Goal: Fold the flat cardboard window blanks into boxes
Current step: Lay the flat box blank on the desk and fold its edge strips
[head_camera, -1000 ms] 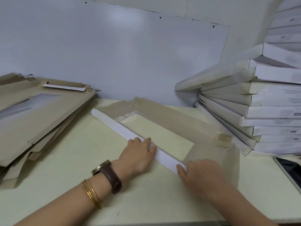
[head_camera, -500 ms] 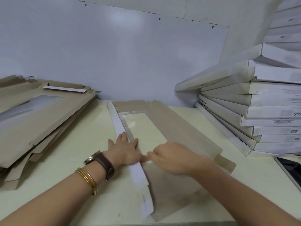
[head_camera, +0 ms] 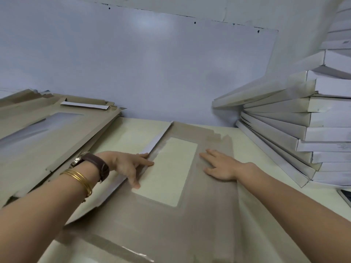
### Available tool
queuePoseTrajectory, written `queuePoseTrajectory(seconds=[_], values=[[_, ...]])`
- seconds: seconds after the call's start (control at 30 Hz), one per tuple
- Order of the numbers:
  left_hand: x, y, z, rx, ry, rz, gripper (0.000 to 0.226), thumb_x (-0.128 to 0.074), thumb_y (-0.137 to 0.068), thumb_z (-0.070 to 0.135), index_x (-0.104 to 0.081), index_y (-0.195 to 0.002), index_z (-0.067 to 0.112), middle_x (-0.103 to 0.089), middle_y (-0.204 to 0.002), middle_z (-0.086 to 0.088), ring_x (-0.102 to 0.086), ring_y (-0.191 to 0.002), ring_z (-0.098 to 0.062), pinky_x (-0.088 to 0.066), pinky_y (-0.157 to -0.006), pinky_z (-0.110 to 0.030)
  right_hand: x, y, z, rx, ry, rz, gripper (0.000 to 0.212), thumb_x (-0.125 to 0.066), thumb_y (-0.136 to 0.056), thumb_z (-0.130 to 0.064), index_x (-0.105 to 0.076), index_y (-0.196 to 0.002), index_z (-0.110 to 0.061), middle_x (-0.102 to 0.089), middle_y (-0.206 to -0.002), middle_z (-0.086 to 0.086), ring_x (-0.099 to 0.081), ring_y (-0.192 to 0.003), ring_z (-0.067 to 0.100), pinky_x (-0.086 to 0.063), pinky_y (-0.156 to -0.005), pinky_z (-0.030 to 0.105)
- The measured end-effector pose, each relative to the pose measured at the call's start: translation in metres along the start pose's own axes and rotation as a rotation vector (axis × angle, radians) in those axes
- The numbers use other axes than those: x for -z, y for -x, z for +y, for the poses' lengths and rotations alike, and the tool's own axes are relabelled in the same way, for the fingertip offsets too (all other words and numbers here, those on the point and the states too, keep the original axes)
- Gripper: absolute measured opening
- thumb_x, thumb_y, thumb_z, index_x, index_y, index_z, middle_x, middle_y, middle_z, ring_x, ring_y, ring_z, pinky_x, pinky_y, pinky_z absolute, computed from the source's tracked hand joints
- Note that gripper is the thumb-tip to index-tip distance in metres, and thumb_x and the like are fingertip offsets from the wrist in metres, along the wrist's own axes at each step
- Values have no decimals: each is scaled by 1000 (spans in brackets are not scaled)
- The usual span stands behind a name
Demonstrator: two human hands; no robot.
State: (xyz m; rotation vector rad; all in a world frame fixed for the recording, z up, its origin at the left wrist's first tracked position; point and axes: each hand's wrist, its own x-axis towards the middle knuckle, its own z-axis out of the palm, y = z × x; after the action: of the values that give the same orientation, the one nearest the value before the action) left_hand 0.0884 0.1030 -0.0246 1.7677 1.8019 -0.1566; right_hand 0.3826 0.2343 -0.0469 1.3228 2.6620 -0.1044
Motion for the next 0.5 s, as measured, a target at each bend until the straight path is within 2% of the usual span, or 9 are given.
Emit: queuePoseTrajectory(seconds=[0.1, 0.2, 0.27, 0.33, 0.43, 0.5], values=[[8, -2, 3, -10, -124, -30, 93, -75, -78, 10, -22, -151, 34, 5, -161, 11, 3, -148, -11, -3, -120, -34, -2, -4, -1, 15, -24, -37, 67, -41, -96, -54, -8, -153, -40, 3, -163, -3, 3, -150, 16, -9, -121, 37], [13, -3, 6, 35, -272, -19, 94, -73, -78, 9, -21, -150, 39, 8, -160, 15, 8, -148, -12, 2, -116, -49, -1, -2, 2, 19, -37, -89, 71, -40, -91, -66, -9, -151, -44, 4, -163, -6, 7, -149, 14, -6, -120, 38], [15, -4, 6, 44, -386, 49, 92, -70, -77, 7, -24, -149, 42, 10, -159, 17, 11, -148, -13, 8, -111, -61, -1, 1, 3, 2, -42, -126, 73, -35, -89, -72, -8, -151, -45, 0, -163, -6, 3, -149, 13, -8, -120, 40], [14, -8, 7, 39, -425, 146, 91, -67, -75, 5, -27, -147, 45, 11, -160, 16, 12, -148, -14, 10, -108, -66, -4, 4, 2, -22, -58, -135, 74, -31, -88, -75, -7, -151, -46, -1, -163, -6, -2, -149, 13, -11, -120, 41], [6, -12, 10, 14, -406, 313, 90, -61, -74, 3, -29, -146, 45, 6, -161, 12, 9, -149, -17, 9, -111, -64, -9, 9, -2, -71, -41, -114, 72, -26, -86, -78, -6, -150, -50, -2, -163, -8, -6, -149, 12, -17, -118, 42], [0, -16, 15, -3, -361, 359, 80, -60, -79, 7, -31, -147, 41, 0, -162, 8, 5, -149, -19, 6, -114, -61, -10, 12, -4, -120, -33, -104, 73, -22, -84, -81, -5, -149, -52, -4, -162, -9, -9, -149, 13, -20, -117, 43]])
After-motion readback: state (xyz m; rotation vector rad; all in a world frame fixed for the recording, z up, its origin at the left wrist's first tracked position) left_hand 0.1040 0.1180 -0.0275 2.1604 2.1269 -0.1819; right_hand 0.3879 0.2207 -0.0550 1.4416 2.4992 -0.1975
